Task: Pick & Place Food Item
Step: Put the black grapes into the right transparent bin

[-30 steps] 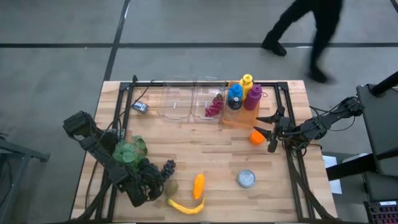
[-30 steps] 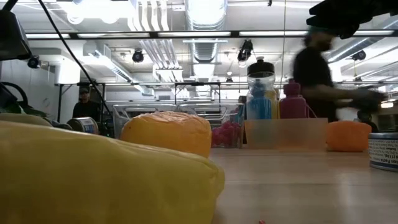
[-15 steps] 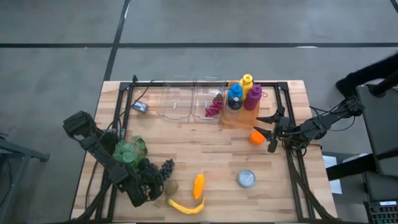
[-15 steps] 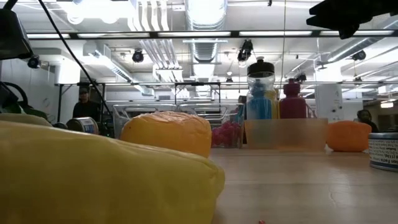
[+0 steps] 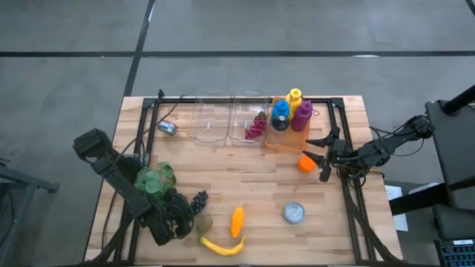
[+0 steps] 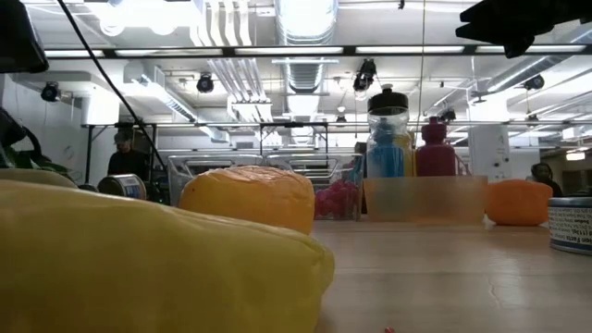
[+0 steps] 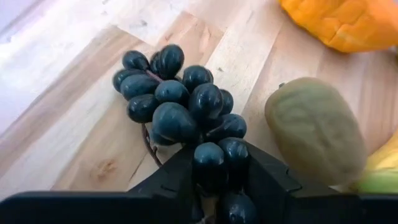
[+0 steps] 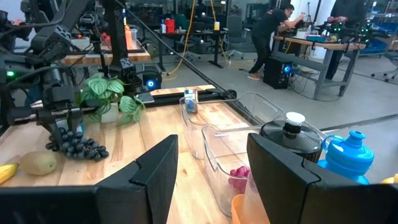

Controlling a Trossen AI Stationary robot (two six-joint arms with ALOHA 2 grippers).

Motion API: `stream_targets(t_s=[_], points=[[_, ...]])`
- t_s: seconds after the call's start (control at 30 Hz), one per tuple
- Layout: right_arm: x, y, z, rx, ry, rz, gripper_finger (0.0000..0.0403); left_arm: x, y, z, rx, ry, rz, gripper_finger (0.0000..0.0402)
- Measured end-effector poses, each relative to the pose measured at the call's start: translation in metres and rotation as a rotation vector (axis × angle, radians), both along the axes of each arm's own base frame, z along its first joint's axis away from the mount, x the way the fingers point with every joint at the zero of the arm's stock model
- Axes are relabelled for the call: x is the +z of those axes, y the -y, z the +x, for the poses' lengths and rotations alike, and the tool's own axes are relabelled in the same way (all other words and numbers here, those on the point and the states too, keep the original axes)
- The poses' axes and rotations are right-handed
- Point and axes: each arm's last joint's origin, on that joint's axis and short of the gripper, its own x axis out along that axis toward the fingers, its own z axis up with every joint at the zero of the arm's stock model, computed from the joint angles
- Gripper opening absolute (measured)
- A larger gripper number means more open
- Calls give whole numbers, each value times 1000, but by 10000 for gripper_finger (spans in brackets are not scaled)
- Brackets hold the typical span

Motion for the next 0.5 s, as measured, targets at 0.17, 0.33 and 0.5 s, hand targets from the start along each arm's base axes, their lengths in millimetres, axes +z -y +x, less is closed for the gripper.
stream_targets(t_s=[0.17, 0.33, 0.5], points=[[0, 0, 0, 0, 0, 0, 190, 15, -7, -1, 13, 23, -26, 119], [0, 0, 0, 0, 0, 0, 190, 28, -14, 0, 32, 50, -54, 119], [0, 0, 0, 0, 0, 0, 190, 40, -21, 2, 58, 87, -93, 119]])
